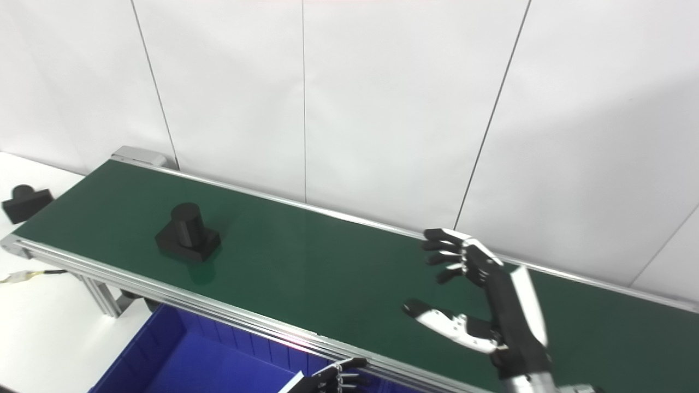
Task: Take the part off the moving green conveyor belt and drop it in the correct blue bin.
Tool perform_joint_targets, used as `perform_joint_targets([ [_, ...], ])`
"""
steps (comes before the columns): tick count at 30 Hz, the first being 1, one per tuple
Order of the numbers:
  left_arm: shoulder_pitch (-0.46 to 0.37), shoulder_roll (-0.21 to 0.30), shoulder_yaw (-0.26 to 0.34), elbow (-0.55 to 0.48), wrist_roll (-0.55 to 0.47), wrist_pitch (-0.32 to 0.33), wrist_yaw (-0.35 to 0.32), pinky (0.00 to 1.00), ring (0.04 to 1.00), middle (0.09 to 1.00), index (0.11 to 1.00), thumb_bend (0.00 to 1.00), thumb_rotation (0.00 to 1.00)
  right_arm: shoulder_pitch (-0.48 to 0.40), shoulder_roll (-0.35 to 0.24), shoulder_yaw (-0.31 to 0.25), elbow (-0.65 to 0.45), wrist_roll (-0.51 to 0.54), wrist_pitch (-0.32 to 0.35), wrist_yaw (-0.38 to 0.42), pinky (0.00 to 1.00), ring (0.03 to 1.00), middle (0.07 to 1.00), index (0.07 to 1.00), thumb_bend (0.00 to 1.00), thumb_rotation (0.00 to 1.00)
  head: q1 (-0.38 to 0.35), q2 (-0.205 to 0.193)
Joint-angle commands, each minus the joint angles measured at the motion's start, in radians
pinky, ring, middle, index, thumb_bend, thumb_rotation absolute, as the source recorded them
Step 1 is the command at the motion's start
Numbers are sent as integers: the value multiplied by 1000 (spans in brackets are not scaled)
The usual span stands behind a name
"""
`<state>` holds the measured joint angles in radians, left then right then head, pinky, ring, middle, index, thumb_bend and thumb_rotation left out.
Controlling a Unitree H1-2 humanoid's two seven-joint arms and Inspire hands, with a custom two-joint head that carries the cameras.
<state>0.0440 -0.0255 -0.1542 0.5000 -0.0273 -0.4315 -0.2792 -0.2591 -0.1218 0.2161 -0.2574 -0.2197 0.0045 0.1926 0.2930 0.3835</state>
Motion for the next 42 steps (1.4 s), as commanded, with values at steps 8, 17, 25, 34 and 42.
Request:
perform_joint_targets([
  [8, -37, -5, -4, 2, 15, -38, 17, 631, 752, 802, 889, 1000, 334, -81, 27, 29, 123, -36, -27, -5, 675, 776, 801, 822, 598, 296, -6, -6],
  [17, -53, 0, -6, 21, 21, -38, 24, 634, 753, 804, 894, 1000, 349, -168, 48, 81, 366, -105, -90, -33, 726, 813, 837, 862, 633, 319, -7, -13],
  [25, -53, 0, 1, 26, 1, -38, 12, 630, 748, 810, 892, 1000, 326, -222, 72, 117, 510, -154, -146, -66, 734, 819, 839, 862, 653, 332, -12, -15],
  [34, -55, -1, 4, 33, 1, -38, 9, 633, 743, 814, 889, 1000, 326, -273, 81, 157, 616, -226, -185, -105, 722, 821, 842, 859, 670, 376, -15, -20],
  [42, -58, 1, 2, 34, 11, -38, 15, 633, 741, 813, 886, 1000, 325, -318, 102, 170, 689, -254, -198, -136, 741, 831, 858, 857, 676, 392, -17, -22],
])
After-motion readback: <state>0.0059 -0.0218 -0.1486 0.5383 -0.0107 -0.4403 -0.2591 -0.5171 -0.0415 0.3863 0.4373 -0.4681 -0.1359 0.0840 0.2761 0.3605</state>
